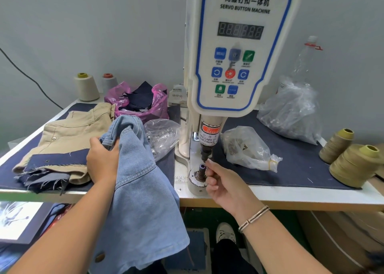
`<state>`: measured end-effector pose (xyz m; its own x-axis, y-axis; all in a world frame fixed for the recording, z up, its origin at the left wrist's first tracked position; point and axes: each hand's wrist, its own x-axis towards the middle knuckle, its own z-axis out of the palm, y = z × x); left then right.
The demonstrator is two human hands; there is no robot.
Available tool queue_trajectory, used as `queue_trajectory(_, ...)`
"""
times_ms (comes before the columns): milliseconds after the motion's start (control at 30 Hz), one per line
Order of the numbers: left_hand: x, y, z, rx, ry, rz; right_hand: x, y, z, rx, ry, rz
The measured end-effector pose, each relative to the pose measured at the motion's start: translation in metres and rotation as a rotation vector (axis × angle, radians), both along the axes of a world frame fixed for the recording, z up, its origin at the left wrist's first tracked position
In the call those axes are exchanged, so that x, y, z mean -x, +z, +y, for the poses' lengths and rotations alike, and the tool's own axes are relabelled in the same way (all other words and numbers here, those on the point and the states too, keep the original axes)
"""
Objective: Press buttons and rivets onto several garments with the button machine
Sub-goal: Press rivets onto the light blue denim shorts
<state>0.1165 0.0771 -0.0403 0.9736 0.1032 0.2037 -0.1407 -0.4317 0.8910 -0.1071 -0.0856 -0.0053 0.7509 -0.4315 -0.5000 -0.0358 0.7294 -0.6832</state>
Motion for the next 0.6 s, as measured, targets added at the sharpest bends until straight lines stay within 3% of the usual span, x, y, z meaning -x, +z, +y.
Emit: queue_trajectory(600,-0.001,0.000,0.001,-0.024,0.005,-0.017,-0.001,0.017,0.004,-0.408,-0.033,-0.061)
